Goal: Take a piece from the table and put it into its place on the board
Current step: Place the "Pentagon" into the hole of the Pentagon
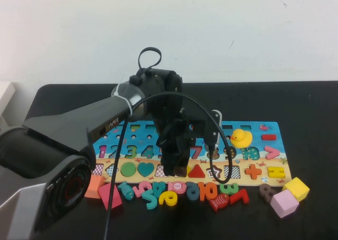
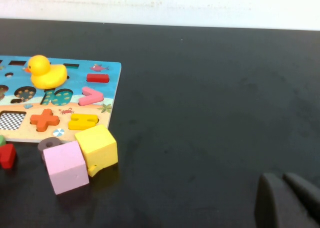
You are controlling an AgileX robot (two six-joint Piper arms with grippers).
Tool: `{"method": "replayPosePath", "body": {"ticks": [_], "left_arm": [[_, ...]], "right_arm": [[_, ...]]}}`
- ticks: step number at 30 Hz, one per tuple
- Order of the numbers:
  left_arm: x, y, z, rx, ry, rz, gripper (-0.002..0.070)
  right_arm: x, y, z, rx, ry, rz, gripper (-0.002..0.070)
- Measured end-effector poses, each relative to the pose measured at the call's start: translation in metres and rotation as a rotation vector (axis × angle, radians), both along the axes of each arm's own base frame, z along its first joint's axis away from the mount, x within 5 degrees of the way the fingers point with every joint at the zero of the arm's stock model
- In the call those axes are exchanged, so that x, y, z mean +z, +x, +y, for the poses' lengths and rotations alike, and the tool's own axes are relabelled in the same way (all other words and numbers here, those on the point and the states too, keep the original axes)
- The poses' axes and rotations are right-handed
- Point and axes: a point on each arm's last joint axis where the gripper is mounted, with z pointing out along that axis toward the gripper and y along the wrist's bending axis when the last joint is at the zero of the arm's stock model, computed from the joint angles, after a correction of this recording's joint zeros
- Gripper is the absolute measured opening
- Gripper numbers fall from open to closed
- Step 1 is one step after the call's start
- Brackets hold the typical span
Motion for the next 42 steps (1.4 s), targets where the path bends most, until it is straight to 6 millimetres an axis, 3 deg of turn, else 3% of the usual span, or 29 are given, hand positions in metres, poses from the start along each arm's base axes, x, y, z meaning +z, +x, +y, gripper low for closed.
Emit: {"method": "replayPosePath", "body": {"ticks": [10,13,17,20,28,35,42], "left_arm": [[0.000,0.000,0.000,0.000,0.001,0.000,0.0368],[0.000,0.000,0.002,-0.007,0.017,0.002,0.0274],[0.001,-0.003,0.004,-0.012,0.040,0.026,0.0076],[0.005,-0.005,0.004,0.069,0.033,0.053,0.0021],[0.013,-0.004,-0.006,0.346,-0.093,0.123,0.0002],[-0.004,0.000,-0.010,0.404,-0.115,0.142,0.0000],[-0.007,0.004,-0.011,0.453,-0.143,0.117,0.0000]], "right_arm": [[0.000,0.000,0.000,-0.006,0.017,-0.001,0.0019],[0.000,0.000,0.000,-0.006,0.017,-0.001,0.0019],[0.000,0.000,0.000,-0.006,0.018,-0.001,0.0019],[0.000,0.000,0.000,-0.006,0.018,-0.001,0.0019],[0.000,0.000,0.000,-0.006,0.018,-0.001,0.0019],[0.000,0.000,0.000,-0.006,0.018,-0.001,0.0019],[0.000,0.000,0.000,-0.006,0.018,-0.001,0.0019]]}}
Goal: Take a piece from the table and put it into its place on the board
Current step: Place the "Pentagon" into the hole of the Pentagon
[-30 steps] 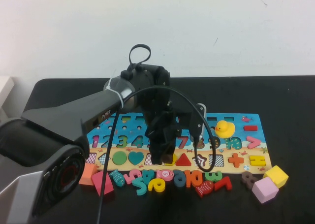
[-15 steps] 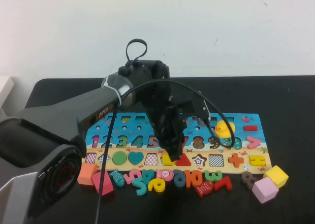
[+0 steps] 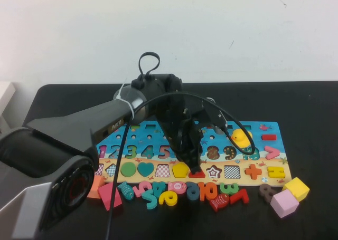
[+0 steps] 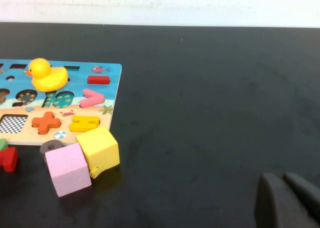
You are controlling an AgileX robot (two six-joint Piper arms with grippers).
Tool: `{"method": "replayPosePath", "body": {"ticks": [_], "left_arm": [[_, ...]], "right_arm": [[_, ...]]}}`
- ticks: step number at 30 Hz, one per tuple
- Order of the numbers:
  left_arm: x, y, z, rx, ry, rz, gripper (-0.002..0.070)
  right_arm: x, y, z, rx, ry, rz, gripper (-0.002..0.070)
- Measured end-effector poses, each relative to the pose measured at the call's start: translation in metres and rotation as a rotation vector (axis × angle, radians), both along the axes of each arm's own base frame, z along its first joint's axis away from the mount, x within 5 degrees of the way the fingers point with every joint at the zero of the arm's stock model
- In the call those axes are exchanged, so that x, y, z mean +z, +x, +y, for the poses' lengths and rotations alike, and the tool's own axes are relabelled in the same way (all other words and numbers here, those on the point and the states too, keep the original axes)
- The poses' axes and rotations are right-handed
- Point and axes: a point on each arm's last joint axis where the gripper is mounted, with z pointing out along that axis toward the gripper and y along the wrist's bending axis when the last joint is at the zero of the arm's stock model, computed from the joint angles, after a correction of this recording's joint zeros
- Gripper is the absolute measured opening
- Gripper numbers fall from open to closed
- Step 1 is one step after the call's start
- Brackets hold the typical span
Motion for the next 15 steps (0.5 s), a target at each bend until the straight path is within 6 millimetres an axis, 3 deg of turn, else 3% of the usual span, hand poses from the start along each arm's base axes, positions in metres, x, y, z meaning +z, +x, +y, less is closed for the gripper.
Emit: {"method": "replayPosePath", "body": {"ticks": [15], "left_arm": [[-0.0030,0.0002,0.0089,0.006,0.099,0.002,0.0000]], "right_arm": [[0.0000,0.0000,0.0000,0.000,0.000,0.000,0.0019]]}}
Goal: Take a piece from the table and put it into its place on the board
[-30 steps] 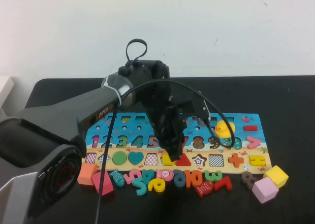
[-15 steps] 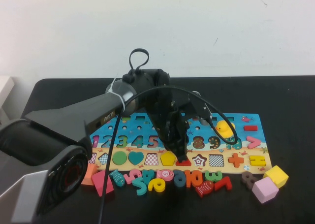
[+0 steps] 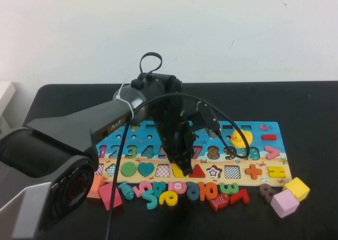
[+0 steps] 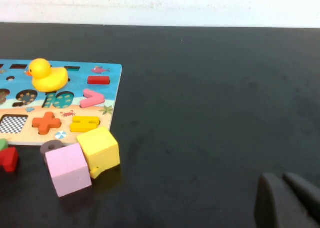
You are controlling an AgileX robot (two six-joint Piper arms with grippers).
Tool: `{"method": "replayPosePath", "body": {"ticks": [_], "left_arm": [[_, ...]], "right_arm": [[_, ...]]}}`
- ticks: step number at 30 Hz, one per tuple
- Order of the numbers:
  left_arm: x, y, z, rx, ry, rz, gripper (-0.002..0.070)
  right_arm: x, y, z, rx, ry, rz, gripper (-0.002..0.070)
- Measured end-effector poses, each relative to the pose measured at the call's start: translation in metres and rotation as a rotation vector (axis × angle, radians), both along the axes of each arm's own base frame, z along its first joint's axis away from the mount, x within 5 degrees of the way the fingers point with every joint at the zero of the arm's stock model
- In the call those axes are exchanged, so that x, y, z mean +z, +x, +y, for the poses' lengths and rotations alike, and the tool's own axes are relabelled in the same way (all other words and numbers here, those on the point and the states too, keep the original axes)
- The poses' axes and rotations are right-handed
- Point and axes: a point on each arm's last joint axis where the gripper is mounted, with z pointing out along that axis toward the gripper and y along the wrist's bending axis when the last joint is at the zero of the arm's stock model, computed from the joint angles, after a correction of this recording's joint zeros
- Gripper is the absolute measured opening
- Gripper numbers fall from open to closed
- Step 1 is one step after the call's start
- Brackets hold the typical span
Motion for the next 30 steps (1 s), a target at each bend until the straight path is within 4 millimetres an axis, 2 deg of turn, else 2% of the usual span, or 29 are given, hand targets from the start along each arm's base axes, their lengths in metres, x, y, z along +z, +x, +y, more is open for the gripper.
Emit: {"method": "replayPosePath", "body": {"ticks": [3,5,8,11,14,17,20,26,30], "left_arm": [[0.004,-0.002,0.001,-0.005,0.008,0.014,0.0000],[0.018,-0.004,0.002,-0.006,-0.001,0.000,0.0000],[0.053,-0.008,0.005,0.003,-0.031,-0.049,0.0000],[0.096,-0.017,0.011,0.033,-0.078,-0.106,0.0000],[0.132,-0.029,0.024,0.077,-0.127,-0.138,0.0000],[0.155,-0.051,0.041,0.116,-0.147,-0.154,0.0000],[0.163,-0.078,0.061,0.167,-0.157,-0.168,-0.0001],[0.182,-0.145,0.100,0.283,-0.254,-0.269,-0.0001],[0.182,-0.187,0.124,0.339,-0.297,-0.304,-0.0001]], "right_arm": [[0.000,0.000,0.000,0.000,0.000,0.000,0.0019],[0.000,0.000,0.000,0.000,0.000,0.000,0.0019],[0.000,0.000,0.000,0.000,0.000,0.000,0.0019],[0.000,0.000,0.000,0.000,0.000,0.000,0.0019],[0.000,0.000,0.000,0.000,0.000,0.000,0.0019],[0.000,0.000,0.000,0.000,0.000,0.000,0.0019],[0.000,0.000,0.000,0.000,0.000,0.000,0.0019],[0.000,0.000,0.000,0.000,0.000,0.000,0.0019],[0.000,0.000,0.000,0.000,0.000,0.000,0.0019]]}}
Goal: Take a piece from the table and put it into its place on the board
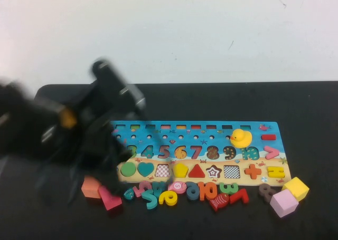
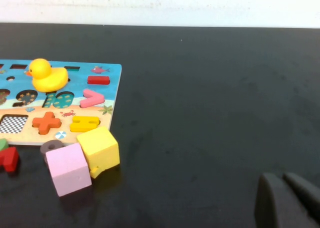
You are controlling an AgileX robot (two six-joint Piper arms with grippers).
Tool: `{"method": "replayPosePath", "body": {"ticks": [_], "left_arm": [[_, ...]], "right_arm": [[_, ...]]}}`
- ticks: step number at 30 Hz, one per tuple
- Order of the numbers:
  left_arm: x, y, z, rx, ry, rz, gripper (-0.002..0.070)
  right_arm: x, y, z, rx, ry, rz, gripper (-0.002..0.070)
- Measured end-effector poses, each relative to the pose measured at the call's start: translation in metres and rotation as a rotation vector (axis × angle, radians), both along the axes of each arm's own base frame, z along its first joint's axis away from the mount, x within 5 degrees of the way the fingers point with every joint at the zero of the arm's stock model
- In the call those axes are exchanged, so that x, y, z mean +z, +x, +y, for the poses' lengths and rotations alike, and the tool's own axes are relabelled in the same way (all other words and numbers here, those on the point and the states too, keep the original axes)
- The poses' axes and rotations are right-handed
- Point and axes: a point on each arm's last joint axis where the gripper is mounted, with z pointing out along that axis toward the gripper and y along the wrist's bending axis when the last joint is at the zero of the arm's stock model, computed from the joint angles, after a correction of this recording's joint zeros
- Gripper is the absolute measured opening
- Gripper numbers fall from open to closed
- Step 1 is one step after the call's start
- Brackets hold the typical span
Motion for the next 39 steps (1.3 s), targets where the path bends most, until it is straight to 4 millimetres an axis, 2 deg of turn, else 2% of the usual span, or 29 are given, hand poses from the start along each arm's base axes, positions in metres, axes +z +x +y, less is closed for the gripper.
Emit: {"method": "replayPosePath", "body": {"ticks": [7,11,19,22,26,30,34,39], "left_arm": [[-0.001,-0.060,0.033,0.060,-0.059,-0.026,-0.0001],[-0.003,-0.088,0.048,0.082,-0.099,-0.052,-0.0001],[0.011,-0.153,0.081,0.053,-0.146,-0.106,-0.0001],[0.013,-0.172,0.090,0.041,-0.148,-0.110,-0.0001],[0.012,-0.190,0.103,0.038,-0.115,-0.128,-0.0001],[0.001,-0.200,0.111,0.037,-0.038,-0.080,-0.0001],[-0.019,-0.196,0.110,0.046,-0.033,-0.074,-0.0001],[-0.045,-0.190,0.110,0.138,-0.180,-0.281,-0.0001]], "right_arm": [[0.000,0.000,0.000,0.000,0.000,0.000,0.0019],[0.000,0.000,0.000,0.000,0.000,0.000,0.0019],[0.000,0.000,0.000,0.000,0.000,0.000,0.0019],[0.000,0.000,0.000,0.000,0.000,0.000,0.0019],[0.000,0.000,0.000,-0.002,0.007,0.000,0.0019],[0.000,0.000,0.000,-0.002,0.007,0.000,0.0019],[0.000,0.000,0.000,-0.002,0.007,0.000,0.0019],[0.000,0.000,0.000,-0.002,0.007,0.000,0.0019]]}}
